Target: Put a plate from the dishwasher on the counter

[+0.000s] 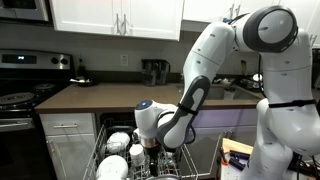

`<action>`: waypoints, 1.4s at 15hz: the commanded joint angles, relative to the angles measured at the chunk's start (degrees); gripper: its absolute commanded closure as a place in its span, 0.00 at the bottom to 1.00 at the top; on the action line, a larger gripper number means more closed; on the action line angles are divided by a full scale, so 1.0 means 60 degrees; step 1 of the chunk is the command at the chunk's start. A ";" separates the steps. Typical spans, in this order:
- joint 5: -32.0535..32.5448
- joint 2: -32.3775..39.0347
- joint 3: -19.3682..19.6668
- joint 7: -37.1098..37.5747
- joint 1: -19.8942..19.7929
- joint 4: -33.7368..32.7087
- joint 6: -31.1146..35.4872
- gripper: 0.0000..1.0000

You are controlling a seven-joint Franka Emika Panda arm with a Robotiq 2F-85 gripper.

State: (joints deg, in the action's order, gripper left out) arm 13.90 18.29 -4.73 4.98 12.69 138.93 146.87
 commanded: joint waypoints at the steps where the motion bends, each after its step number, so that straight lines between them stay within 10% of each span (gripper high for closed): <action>1: -0.0197 -0.0173 -0.0183 -0.0316 -0.0139 0.0054 -0.0083 0.00; 21: -0.0183 0.0414 -0.0129 -0.0343 -0.0206 -0.0113 0.0011 0.00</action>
State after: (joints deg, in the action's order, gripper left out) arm 13.90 18.68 -5.06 4.98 12.67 138.91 146.32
